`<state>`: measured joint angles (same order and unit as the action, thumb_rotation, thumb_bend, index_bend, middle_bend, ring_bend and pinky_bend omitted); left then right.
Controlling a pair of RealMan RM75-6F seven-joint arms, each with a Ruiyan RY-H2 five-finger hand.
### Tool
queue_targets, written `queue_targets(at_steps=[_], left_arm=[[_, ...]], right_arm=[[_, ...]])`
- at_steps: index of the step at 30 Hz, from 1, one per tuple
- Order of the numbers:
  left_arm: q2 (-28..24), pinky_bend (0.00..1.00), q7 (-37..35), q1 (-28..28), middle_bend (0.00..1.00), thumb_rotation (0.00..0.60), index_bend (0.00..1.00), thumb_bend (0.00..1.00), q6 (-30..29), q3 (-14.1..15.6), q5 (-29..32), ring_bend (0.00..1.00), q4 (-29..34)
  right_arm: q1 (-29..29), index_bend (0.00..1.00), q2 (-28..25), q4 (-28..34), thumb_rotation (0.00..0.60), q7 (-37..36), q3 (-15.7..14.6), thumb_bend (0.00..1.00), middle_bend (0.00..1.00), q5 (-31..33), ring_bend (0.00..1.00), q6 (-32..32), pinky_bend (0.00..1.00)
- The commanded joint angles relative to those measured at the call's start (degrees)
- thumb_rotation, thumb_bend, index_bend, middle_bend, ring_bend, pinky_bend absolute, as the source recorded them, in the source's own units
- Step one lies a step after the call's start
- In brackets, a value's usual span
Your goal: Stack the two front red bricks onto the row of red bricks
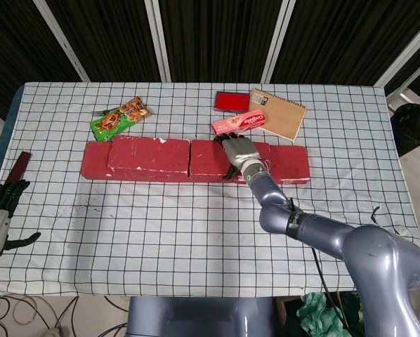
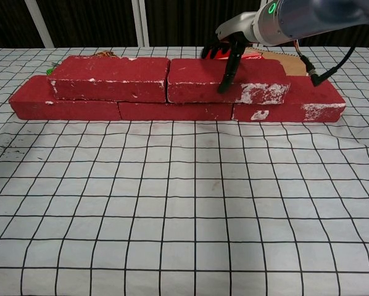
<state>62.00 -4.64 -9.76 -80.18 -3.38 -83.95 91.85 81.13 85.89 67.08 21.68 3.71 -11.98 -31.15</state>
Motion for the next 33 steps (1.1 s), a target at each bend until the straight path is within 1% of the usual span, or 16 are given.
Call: queue_targets(at_steps=[1,16,22,28,33], left_arm=[[0.0,0.0,0.0,0.0,0.05,0.6,0.05,0.0,0.0,0.0,0.0,0.0,0.0],[0.0,0.0,0.2,0.0,0.05,0.6,0.05,0.0,0.0,-0.1,0.2,0.0,0.1],[0.0,0.0,0.1,0.0,0.05,0.6,0.05,0.0,0.0,-0.1,0.2,0.0,0.1],[0.0,0.0,0.0,0.1,0.05,0.6,0.05,0.0,0.0,0.0,0.2,0.0,0.1],[-0.1,0.0,0.0,0.1,0.05,0.6,0.05,0.0,0.0,0.0,0.2,0.0,0.2]], right_arm=[[0.0,0.11,-0.1,0.0,0.6,0.1,-0.1,0.07,0.04,0.1,0.0,0.1,0.11],[0.5,0.09,0.8,-0.5,0.6,1.1,-0.3,0.07,0.04,1.7,0.0,-1.4,0.11],[0.5,0.08,0.7,-0.2,0.6,1.7,-0.2,0.07,0.02,2.4,0.0,-2.0,0.11],[0.6,0.07,-0.1,1.0,0.6,2.4,-0.5,0.03,0.0,3.1,0.0,-1.5,0.1],[0.3,0.07,-0.9,2.4,0.6,1.8,0.5,0.03,0.0,2.5,0.0,-2.9,0.1]])
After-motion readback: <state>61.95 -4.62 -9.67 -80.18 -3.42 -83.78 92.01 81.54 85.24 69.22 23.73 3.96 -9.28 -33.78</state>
